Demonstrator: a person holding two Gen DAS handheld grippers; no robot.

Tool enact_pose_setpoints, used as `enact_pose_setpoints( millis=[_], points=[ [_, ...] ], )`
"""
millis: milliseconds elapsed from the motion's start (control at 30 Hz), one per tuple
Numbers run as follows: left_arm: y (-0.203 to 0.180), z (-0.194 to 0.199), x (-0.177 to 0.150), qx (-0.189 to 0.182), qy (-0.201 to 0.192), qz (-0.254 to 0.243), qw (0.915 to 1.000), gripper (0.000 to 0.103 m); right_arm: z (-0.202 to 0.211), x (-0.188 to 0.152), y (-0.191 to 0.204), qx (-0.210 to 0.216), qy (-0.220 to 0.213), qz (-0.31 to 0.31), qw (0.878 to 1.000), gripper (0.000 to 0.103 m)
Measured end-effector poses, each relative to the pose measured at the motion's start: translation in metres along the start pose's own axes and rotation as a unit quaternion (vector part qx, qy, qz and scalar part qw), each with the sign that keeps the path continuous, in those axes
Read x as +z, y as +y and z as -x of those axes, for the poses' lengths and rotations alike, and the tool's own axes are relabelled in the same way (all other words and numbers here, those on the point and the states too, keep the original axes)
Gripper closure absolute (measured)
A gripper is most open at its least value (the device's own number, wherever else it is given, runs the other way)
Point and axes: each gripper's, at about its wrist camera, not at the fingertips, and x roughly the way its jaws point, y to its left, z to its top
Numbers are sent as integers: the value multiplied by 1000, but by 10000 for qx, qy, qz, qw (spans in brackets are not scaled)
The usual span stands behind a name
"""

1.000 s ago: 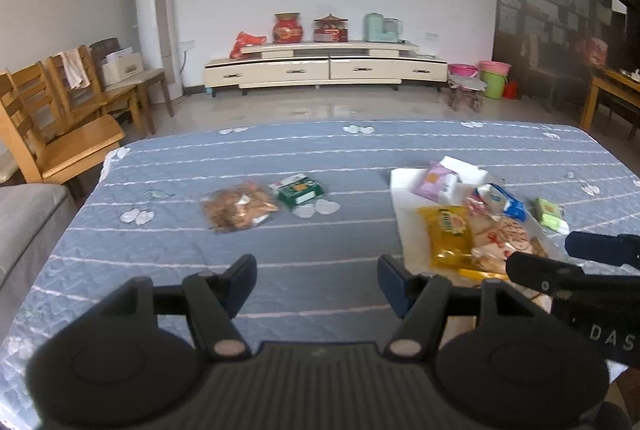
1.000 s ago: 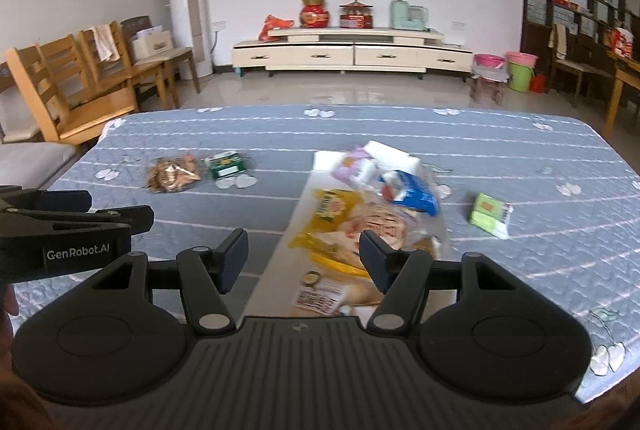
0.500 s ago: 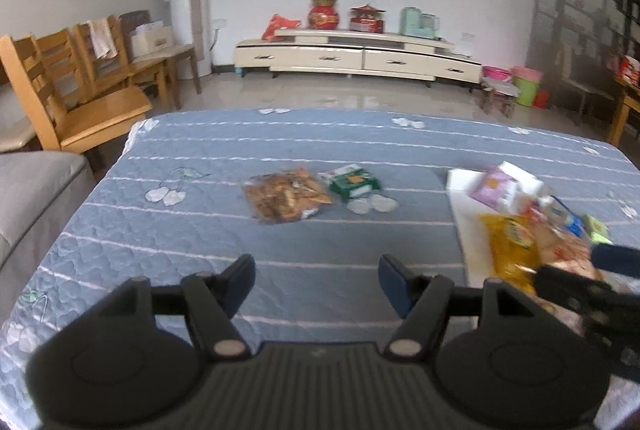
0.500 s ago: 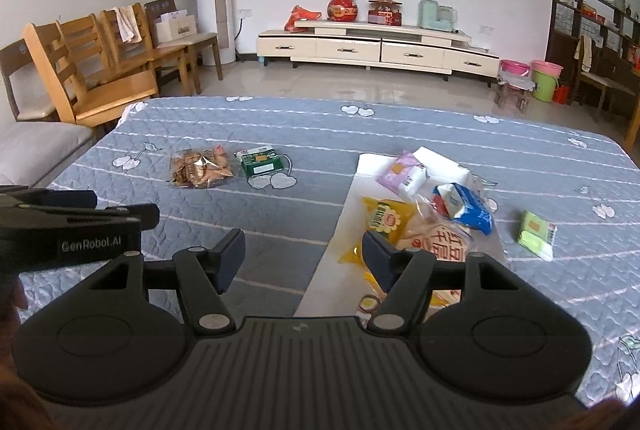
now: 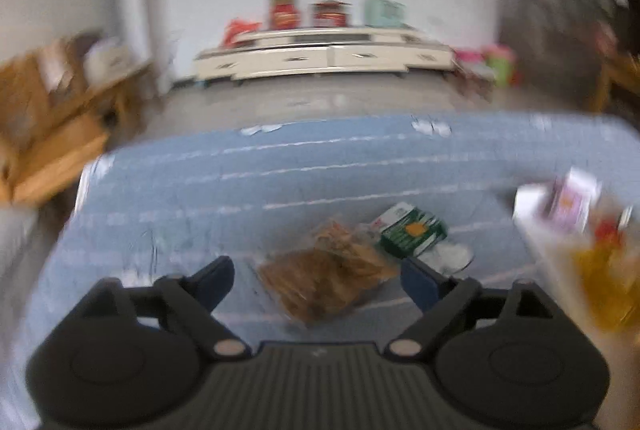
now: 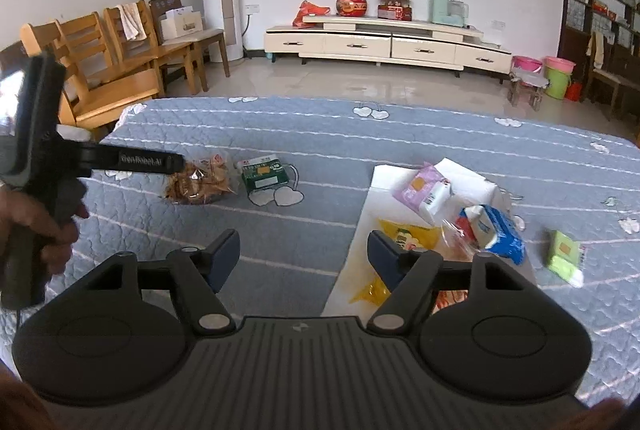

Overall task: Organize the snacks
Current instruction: 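Move both tools to the clear cracker bag and green biscuit pack, then grasp the clear cracker bag with the left gripper while the right grasps the green biscuit pack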

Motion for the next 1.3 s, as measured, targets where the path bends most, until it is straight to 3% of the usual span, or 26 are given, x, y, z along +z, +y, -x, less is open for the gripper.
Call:
enact_pose_setpoints(
  millis=[100, 200, 300, 333, 367, 533, 633, 767, 933, 967, 1000, 1067, 1167, 1300],
  points=[
    [-3, -18, 1, -163, 32, -791, 9967, 7, -14, 5, -2, 11, 74, -41, 10000, 8],
    [-6, -37, 2, -412, 139, -1143, 9925, 5, -34, 14, -5, 4, 167, -93, 9998, 8],
    [-9, -57, -1, -324, 243, -1350, 9900, 9, -53, 26, -3, 104, 230, -102, 9996, 3],
    [-7, -63, -2, -385, 322, -1296, 9903, 18, -59, 28, -3, 174, 252, -93, 9995, 1],
    [-4, -67, -4, -444, 380, -1233, 9906, 35, -65, 30, -1, 247, 284, -67, 9993, 0],
    [8, -60, -9, -652, 335, -718, 9947, 49, -108, 50, 10, 391, 495, 237, 9977, 0],
    [22, -51, -9, -558, 328, -280, 9975, 58, -136, 56, 19, 527, 721, 251, 9957, 0],
    [32, -43, -18, -401, 380, -72, 9984, 59, -174, 64, 30, 683, 935, 356, 9926, 0],
    [41, -33, -25, -279, 321, 179, 9989, 60, -215, 66, 43, 569, 1216, 570, 9893, 0],
    [41, -31, -26, -226, 314, 192, 9991, 60, -221, 66, 44, 592, 1298, 540, 9883, 6],
    [40, -32, -26, -192, 312, 211, 9991, 60, -226, 65, 45, 619, 1360, 499, 9875, 23],
    [40, -29, -27, -121, 291, 312, 9990, 60, -227, 63, 51, 621, 1345, 511, 9876, 35],
    [39, -24, -26, -70, 251, 463, 9986, 60, -217, 61, 58, 542, 1259, 494, 9893, 41],
    [33, -8, -26, -14, 157, 613, 9980, 60, -189, 62, 57, 439, 1061, 533, 9920, 42]
  ],
)
